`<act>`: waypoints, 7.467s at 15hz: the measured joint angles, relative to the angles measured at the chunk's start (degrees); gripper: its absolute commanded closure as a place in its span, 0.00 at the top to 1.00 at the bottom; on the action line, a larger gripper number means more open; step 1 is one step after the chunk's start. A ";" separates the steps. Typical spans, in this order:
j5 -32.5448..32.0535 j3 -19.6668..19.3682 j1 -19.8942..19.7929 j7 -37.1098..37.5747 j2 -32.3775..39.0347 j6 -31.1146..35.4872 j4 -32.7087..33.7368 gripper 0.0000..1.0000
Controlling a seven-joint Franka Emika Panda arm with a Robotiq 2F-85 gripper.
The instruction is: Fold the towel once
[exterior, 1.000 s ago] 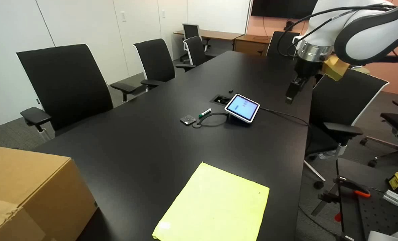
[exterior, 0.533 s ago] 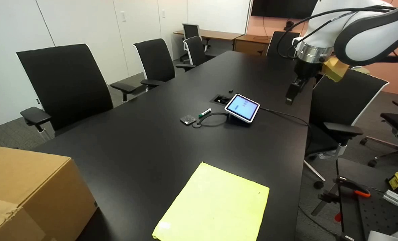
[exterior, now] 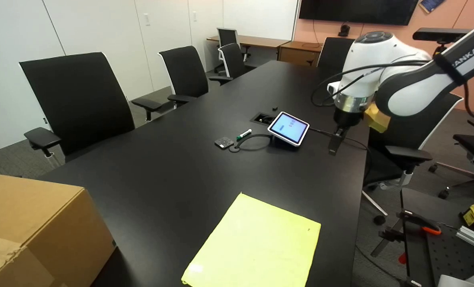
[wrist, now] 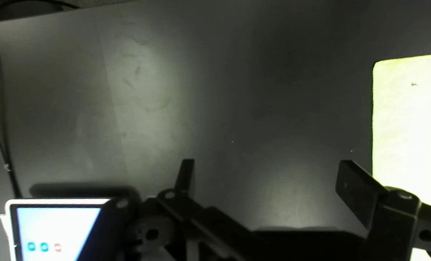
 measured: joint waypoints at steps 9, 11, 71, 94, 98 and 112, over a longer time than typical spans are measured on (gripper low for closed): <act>11.56 0.56 3.14 -4.61 22.13 8.83 6.03 1.00; 15.42 2.01 2.97 -7.66 25.37 10.34 7.57 1.00; 21.27 1.22 14.68 0.24 39.58 10.41 18.97 0.09; 32.42 10.21 6.15 -7.28 36.89 11.97 25.83 0.09; 31.10 7.97 10.62 -6.37 38.16 12.02 29.89 0.09; 21.56 -10.89 29.35 10.53 52.91 14.17 49.63 0.80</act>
